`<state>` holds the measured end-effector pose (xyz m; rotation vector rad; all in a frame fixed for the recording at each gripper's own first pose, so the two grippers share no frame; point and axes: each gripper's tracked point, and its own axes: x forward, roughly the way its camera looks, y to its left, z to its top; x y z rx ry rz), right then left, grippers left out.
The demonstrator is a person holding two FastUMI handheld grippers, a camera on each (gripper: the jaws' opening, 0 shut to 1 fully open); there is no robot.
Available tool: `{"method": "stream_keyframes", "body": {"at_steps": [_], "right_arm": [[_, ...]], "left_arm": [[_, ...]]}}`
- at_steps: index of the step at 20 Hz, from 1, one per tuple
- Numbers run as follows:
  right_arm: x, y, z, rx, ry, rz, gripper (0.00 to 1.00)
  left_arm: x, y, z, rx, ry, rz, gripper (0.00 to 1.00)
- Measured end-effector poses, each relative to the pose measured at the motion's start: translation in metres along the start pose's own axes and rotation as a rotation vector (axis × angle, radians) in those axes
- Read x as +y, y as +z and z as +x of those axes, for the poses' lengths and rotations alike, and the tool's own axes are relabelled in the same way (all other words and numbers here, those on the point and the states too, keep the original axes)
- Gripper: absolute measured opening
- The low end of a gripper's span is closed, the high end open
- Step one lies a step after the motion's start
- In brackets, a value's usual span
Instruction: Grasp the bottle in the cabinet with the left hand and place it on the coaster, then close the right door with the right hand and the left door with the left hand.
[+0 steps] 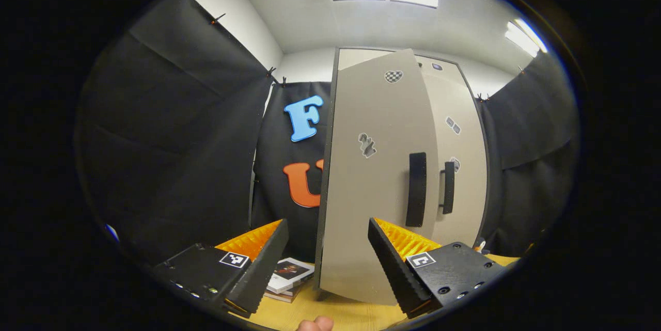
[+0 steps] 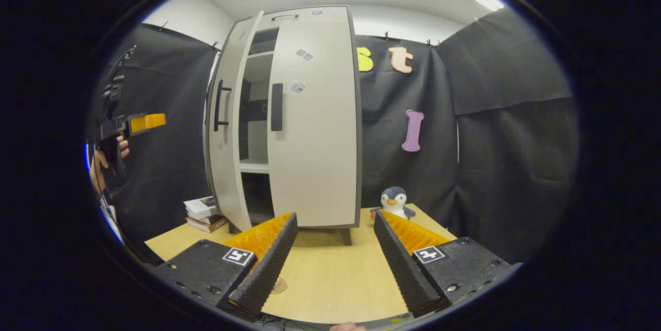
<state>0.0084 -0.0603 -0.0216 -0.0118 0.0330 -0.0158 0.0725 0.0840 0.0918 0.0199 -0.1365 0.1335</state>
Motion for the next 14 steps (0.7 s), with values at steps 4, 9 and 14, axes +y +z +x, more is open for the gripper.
{"method": "stream_keyframes", "body": {"at_steps": [4, 9, 14], "right_arm": [[0.005, 0.005, 0.01, -0.008, 0.016, 0.018, 0.97], [0.006, 0.008, 0.019, -0.002, 0.016, 0.011, 0.97], [0.005, 0.006, 0.019, 0.016, 0.019, 0.006, 0.94]], "left_arm": [[-0.028, -0.024, -0.035, -0.001, -0.026, -0.006, 0.99], [-0.051, -0.06, -0.068, 0.033, -0.01, -0.028, 0.99], [-0.057, -0.09, -0.082, 0.092, 0.042, -0.034, 0.99]]}}
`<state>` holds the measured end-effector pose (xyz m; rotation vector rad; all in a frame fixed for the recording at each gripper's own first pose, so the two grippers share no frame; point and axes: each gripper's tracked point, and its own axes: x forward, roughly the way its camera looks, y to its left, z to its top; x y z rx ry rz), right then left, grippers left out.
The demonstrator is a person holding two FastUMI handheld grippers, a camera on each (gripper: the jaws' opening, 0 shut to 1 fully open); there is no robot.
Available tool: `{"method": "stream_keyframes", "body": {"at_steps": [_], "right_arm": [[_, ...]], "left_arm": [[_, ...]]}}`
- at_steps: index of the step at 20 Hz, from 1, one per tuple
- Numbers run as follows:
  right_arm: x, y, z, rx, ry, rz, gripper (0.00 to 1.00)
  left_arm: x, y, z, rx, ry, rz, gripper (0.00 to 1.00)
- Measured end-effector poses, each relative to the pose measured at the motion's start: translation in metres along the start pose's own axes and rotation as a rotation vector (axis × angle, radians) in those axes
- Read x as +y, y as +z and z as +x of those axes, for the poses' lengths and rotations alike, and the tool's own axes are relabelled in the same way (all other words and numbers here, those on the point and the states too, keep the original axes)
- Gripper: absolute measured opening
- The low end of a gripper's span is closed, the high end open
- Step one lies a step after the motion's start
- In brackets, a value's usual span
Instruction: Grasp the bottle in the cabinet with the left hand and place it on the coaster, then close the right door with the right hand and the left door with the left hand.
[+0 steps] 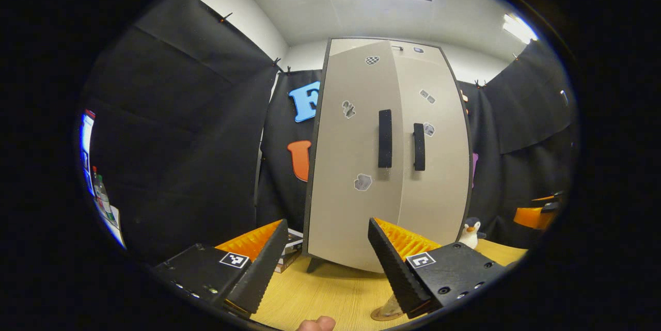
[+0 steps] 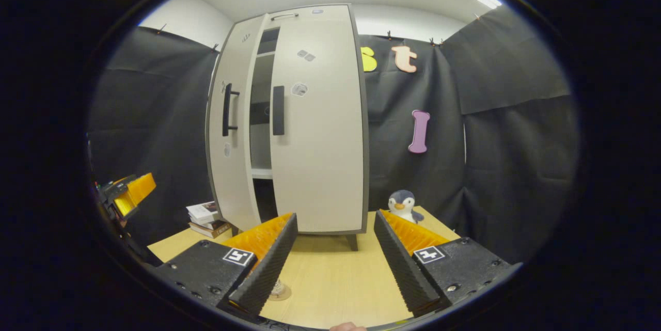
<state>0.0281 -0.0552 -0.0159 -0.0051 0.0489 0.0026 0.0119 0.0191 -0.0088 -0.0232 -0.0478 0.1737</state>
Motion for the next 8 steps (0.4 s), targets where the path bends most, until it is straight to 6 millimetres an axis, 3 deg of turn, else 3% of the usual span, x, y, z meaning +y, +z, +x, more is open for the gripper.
{"method": "stream_keyframes", "body": {"at_steps": [8], "right_arm": [[0.0, 0.003, -0.002, 0.004, -0.004, -0.009, 0.97]], "left_arm": [[-0.02, -0.001, 0.01, 0.005, -0.05, 0.0, 0.95]]}}
